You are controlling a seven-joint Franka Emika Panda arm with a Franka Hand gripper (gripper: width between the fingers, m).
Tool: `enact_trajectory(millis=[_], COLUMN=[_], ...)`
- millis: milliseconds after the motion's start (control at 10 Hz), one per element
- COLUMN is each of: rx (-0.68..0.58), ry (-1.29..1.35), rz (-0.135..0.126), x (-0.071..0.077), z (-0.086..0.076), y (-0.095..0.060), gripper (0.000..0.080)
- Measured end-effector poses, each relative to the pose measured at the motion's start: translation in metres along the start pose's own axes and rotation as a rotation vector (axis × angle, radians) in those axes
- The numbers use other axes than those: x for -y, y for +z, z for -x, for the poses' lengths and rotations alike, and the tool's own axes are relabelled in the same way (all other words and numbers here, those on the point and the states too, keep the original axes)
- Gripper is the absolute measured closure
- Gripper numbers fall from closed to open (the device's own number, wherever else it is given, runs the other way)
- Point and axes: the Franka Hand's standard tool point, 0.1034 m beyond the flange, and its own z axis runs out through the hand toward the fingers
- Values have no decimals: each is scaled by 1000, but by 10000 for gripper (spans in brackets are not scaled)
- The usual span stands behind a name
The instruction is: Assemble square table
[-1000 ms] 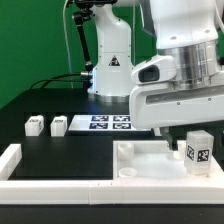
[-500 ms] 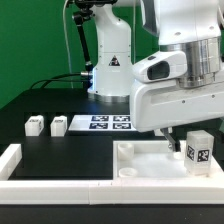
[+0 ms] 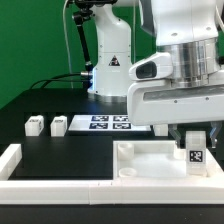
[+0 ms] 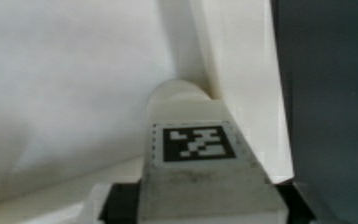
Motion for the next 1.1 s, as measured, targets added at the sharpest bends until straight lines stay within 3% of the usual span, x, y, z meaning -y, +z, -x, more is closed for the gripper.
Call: enact_trajectory(millis=[500, 700, 900, 1000, 1100], rx=[49, 76, 75, 73, 59], ry=[823, 1029, 981, 963, 811], rz=[-39, -63, -63, -63, -60], x=[0, 1, 3, 3, 3], z=[5, 5, 7, 6, 5], y=[2, 3, 4, 4, 3], gripper=[504, 504, 505, 324, 211])
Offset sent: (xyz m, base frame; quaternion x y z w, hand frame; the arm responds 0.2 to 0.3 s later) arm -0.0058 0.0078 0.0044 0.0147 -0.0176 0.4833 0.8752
